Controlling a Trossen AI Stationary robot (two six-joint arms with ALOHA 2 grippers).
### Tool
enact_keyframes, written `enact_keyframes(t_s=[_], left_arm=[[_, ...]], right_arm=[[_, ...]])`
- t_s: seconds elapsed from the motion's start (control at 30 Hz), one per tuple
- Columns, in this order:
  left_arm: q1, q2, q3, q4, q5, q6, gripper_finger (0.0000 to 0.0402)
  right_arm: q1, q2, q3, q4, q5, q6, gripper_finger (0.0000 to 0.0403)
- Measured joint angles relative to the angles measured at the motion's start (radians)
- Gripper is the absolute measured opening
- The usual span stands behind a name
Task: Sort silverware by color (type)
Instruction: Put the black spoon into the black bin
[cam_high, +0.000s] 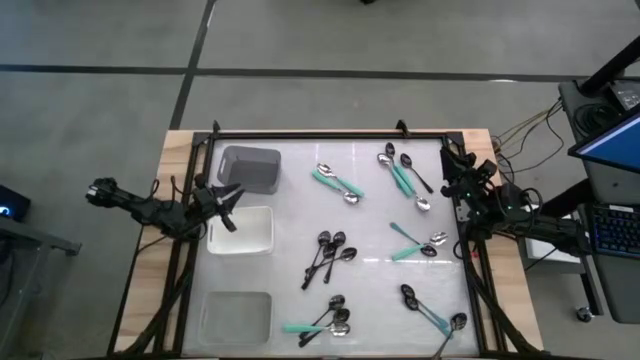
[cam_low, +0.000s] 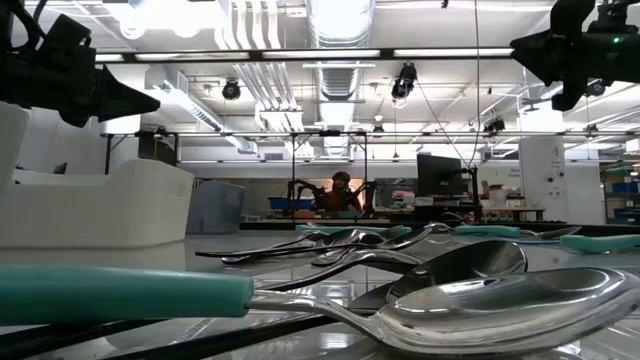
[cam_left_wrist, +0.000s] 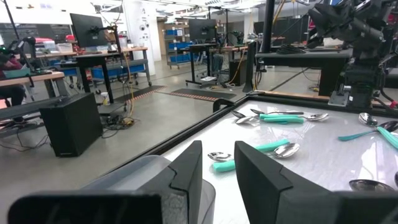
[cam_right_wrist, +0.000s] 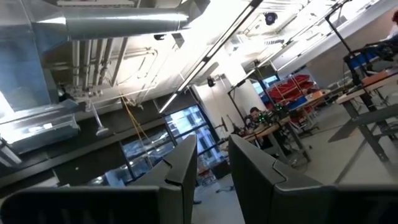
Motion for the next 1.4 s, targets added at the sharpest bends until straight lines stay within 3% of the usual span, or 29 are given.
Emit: enact_keyframes(t_s=[0.63,0.8,0.9,1.0,1.13,1.27,1.4], left_arm=[[0.000,0.000,0.000,0.000,0.000,0.000,0.0078],[0.000,0.000,0.000,0.000,0.000,0.000,0.0078],[0.000,0.000,0.000,0.000,0.000,0.000,0.0078],[0.000,0.000,0.000,0.000,0.000,0.000,0.0078],[0.000,0.000,0.000,0.000,0.000,0.000,0.0078],[0.000,0.000,0.000,0.000,0.000,0.000,0.0078],[0.000,0.000,0.000,0.000,0.000,0.000,0.0078]], right_arm=[[0.002,0.000,0.001,-0.037,-0.019,0.025,0.0084],[0.002,0.015,0.087,-0.169,-0.019,0.037,0.0084],[0.002,0.061,0.177,-0.292,0.010,0.011,0.0084],[0.002,0.125,0.278,-0.525,0.130,0.031,0.0084],[0.001,0.232,0.418,-0.984,0.296,0.271,0.0084],[0.001,0.337,0.517,-1.258,0.290,0.487,0.0084],[0.001,0.436,0.555,-1.313,0.273,0.527,0.0084]])
